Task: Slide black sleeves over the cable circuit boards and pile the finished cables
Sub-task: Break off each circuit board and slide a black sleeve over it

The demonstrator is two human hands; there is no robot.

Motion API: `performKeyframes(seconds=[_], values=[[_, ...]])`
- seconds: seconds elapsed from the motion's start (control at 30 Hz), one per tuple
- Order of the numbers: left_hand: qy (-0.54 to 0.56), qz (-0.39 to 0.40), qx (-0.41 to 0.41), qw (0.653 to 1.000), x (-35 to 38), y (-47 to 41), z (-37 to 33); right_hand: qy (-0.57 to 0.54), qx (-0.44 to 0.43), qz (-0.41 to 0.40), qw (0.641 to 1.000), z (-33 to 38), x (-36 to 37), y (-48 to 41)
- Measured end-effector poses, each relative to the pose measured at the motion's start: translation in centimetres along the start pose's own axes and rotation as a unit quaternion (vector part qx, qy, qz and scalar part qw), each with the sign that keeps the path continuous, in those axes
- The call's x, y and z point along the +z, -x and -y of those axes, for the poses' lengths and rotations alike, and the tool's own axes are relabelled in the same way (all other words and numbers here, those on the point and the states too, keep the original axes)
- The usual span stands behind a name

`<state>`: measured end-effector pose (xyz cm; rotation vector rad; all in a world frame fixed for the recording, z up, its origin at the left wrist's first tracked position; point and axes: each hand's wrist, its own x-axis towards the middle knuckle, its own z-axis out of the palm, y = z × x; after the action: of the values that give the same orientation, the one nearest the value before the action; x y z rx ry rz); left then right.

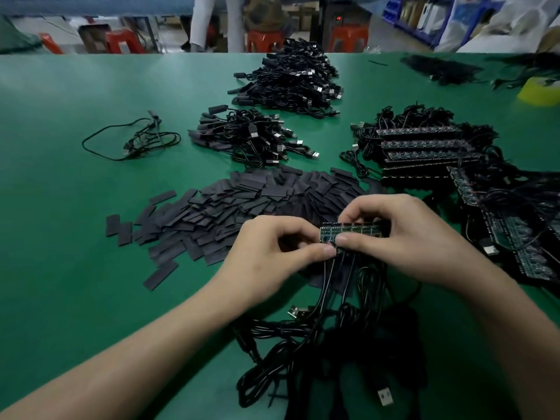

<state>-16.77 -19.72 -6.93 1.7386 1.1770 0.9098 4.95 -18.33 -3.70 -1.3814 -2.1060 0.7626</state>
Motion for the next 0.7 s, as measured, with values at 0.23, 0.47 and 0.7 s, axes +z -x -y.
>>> performKeyframes(seconds=[0.23, 0.47, 0.7], values=[[0.062, -0.033, -0.019, 0.997, 0.0, -0.1, 0.5, 0.013, -0.055, -0.023, 0.998, 0.2, 1.3, -0.2], [0.143, 0.040, -0.034, 0.988, -0.6, -0.6, 0.6, -0.007, -0.073, -0.011, 0.997, -0.6, 1.6, -0.3], [0.213, 0.080, -0.033, 0.973, -0.8, -0.6, 0.5, -0.094, -0.080, 0.048, 0.991, -0.9, 1.4, -0.7]])
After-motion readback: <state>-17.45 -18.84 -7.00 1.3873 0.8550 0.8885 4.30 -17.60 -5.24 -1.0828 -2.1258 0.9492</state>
